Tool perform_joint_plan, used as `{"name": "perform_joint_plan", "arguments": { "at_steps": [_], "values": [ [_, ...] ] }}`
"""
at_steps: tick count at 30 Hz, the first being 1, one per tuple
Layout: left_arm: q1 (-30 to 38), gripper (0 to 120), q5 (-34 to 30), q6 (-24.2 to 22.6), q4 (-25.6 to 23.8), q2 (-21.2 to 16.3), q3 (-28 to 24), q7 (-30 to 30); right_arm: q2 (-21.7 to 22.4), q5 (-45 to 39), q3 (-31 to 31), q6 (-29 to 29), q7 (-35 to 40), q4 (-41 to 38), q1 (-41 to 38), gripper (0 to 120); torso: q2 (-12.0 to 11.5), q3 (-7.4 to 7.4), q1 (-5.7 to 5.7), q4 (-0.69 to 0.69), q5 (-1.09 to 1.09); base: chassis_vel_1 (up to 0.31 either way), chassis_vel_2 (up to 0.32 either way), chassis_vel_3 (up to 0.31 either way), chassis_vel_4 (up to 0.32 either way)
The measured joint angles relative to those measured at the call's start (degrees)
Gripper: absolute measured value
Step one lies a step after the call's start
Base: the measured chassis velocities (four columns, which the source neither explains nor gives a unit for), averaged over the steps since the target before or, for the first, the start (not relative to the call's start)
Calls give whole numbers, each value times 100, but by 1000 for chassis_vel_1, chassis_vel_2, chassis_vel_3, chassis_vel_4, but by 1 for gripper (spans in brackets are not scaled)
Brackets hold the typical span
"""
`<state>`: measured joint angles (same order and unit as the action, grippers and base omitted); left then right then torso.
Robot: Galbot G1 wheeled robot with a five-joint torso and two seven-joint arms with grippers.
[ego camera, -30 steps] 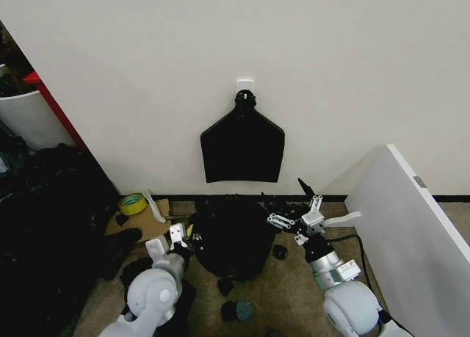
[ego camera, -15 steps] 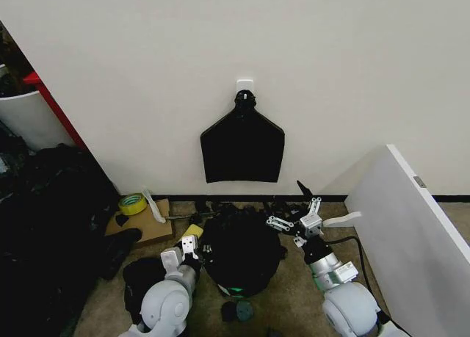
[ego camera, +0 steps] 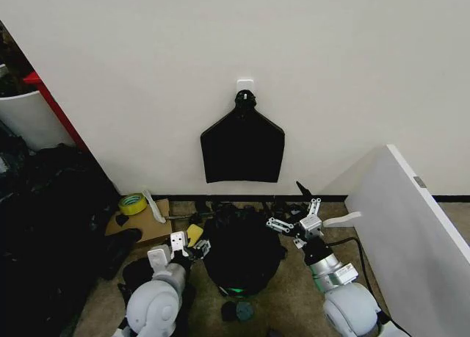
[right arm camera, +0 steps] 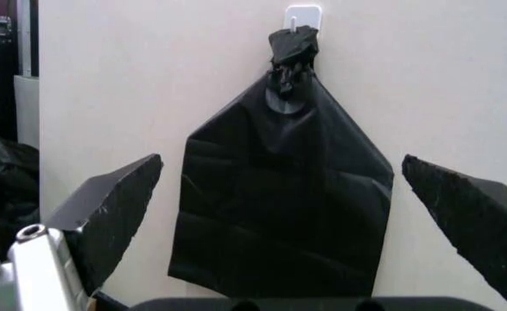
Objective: Place the garbage bag over the trash bin.
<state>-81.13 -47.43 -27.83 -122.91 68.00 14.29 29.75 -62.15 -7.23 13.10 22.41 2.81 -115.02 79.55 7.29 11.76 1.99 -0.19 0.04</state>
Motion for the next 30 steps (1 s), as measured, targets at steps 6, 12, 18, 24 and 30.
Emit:
{"name": "perform_joint_plan", "arguments": {
  "at_steps": [6, 12, 18, 24, 30],
  "values": [
    [-68, 100, 336, 370, -369, -8, 145, 63, 6, -30, 59, -15, 59, -72, 60, 100, 0, 0, 0, 0, -1, 0, 0, 0, 0],
    [-8, 100, 2196, 2129, -493, -5, 317, -796, -14, -32, 246, -742, 763, -481, 174, 100, 0, 0, 0, -1, -1, 0, 0, 0, 0],
    [55, 100, 2963, 3676, -215, 188, 1055, -2008, -469, -67, 1036, -1019, 792, -555, 64, 100, 0, 0, 0, -1, 1, 0, 0, 0, 0],
    [3, 100, 2672, 4169, 350, 498, 2094, -2949, -1030, -304, 1646, -1137, 521, -510, 96, 100, 0, 0, 0, 1, -3, 0, 0, 0, 0],
    [-45, 100, 2542, 4287, 486, 571, 2037, -3142, -1208, -306, 1715, -644, 1, -289, 161, 100, 0, 0, 0, 0, 1, 0, 0, 0, 0]
  ]
}}
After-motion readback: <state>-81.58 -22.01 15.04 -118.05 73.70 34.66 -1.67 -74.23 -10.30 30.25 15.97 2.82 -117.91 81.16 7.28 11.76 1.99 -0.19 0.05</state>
